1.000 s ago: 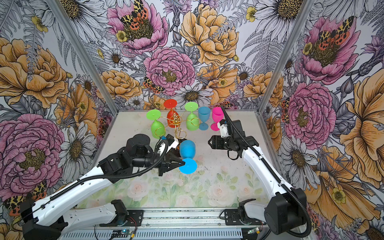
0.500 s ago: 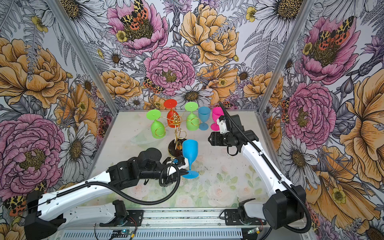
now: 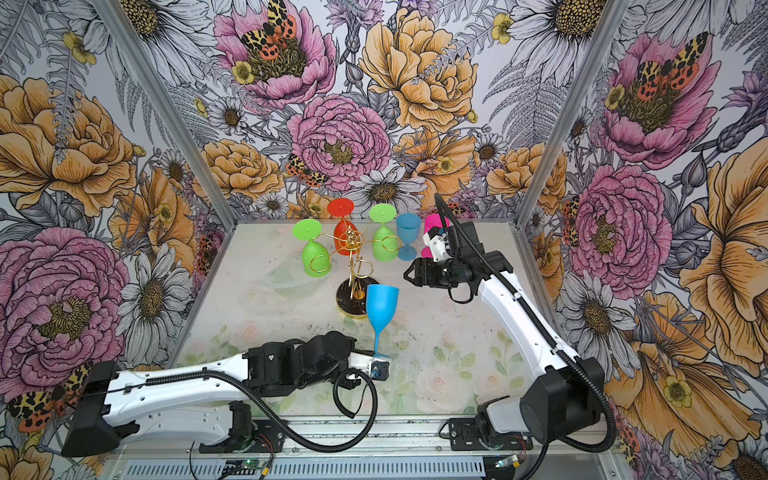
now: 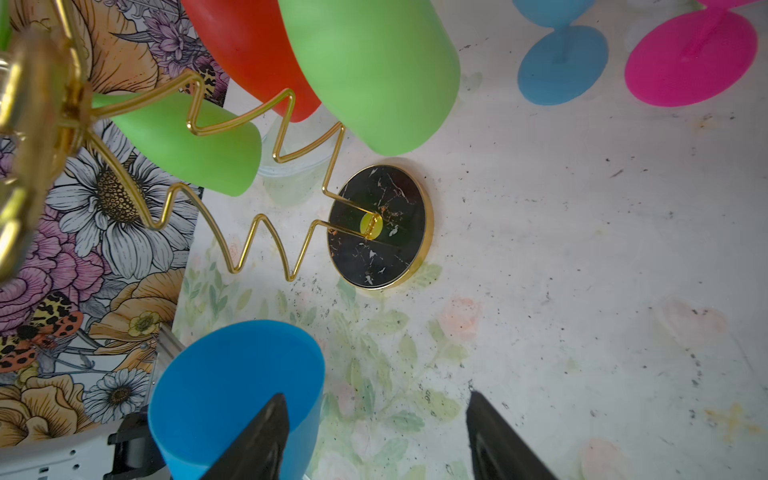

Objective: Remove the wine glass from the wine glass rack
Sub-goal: 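Close the right gripper on the blue glass rim while the left holds its base, then open the left gripper to release the blue glass base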

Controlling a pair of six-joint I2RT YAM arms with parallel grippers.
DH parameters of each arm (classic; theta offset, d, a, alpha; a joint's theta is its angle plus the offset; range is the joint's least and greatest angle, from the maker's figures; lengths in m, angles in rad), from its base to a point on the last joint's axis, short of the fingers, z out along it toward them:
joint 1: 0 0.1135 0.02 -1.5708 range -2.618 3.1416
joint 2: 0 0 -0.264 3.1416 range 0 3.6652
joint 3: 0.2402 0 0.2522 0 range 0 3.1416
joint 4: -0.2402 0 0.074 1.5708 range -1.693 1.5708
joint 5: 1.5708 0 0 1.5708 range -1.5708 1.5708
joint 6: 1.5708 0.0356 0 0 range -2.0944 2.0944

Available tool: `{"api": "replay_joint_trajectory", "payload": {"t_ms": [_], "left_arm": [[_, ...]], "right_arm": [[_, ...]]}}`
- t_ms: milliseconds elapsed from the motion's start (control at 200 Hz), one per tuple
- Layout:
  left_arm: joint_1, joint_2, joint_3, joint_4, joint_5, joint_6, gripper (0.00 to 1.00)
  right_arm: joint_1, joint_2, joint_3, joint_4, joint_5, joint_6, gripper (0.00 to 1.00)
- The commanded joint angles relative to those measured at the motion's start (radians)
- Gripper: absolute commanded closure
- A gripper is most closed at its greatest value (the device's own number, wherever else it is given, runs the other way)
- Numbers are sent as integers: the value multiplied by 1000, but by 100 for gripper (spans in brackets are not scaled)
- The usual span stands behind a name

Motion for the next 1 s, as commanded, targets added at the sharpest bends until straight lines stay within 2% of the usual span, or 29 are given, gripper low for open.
{"api": "replay_joint_trajectory", "payload": {"t_ms": [0,145,200,540,996], "left_arm": [[-20,-7,-19,73,-139,123,100],[-25,-5,-42,99,-210,212,100],[-61,0,-48,106,-230,239,100],[-76,29,-53,117,-283,293,100],[-77,34,-101,225,-375,438,100]], "right_arm": [[7,19,37,-6,-110,15,31],[6,36,35,-14,-176,15,32],[6,39,34,-14,-191,16,32],[7,42,45,-14,-244,25,36],[9,63,14,-12,-305,30,58]]}}
